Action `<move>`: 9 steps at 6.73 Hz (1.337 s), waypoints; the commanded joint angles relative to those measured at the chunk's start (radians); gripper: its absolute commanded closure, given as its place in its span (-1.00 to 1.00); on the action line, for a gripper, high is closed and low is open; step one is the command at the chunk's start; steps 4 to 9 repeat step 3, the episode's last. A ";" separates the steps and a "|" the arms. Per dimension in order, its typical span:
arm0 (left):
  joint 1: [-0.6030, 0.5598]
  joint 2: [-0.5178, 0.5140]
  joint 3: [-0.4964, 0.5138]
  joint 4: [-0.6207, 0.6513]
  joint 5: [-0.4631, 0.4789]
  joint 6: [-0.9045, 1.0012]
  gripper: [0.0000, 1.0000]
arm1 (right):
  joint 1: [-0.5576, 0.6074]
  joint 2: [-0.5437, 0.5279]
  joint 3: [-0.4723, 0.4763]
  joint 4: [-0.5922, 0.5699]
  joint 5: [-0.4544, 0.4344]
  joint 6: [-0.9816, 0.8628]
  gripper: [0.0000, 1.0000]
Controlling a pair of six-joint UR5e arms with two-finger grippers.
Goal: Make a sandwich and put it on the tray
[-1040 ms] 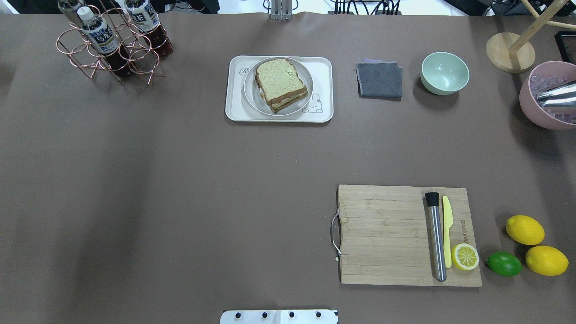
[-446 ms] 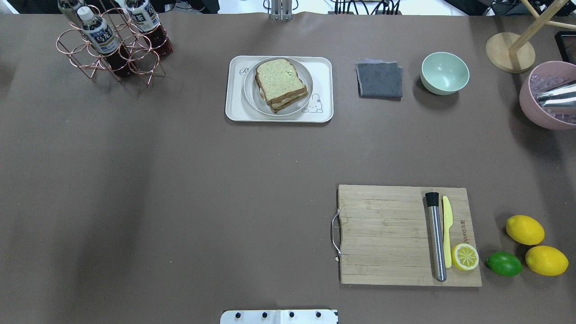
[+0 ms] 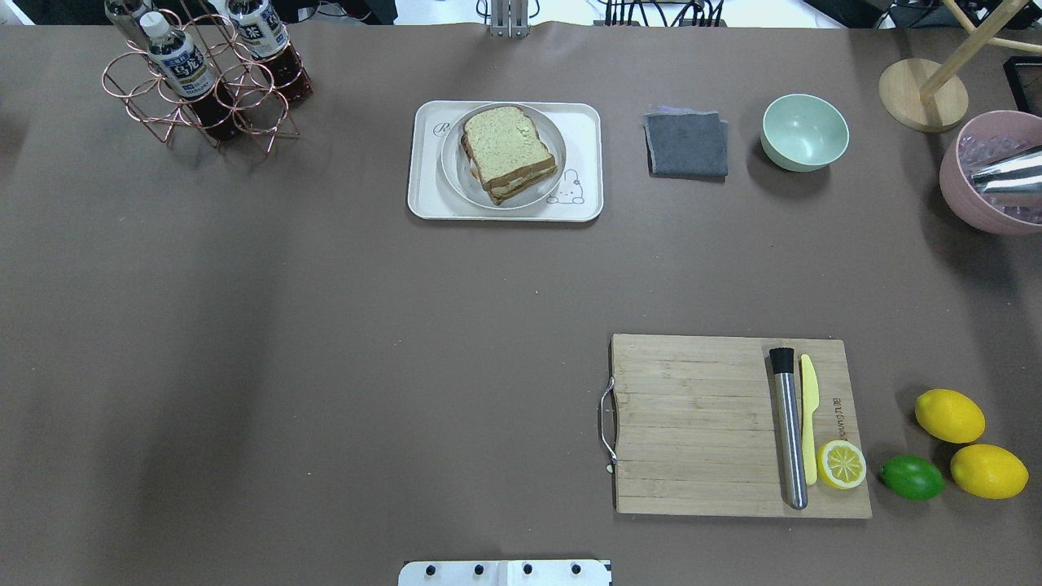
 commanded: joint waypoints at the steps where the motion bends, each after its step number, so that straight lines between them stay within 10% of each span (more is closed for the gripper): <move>1: 0.001 -0.006 0.003 0.000 0.000 0.000 -0.95 | 0.000 0.005 -0.002 0.000 0.000 0.001 -1.00; 9: 0.006 -0.036 0.032 0.001 -0.002 0.000 -0.95 | 0.000 0.011 -0.002 -0.002 -0.001 0.001 -1.00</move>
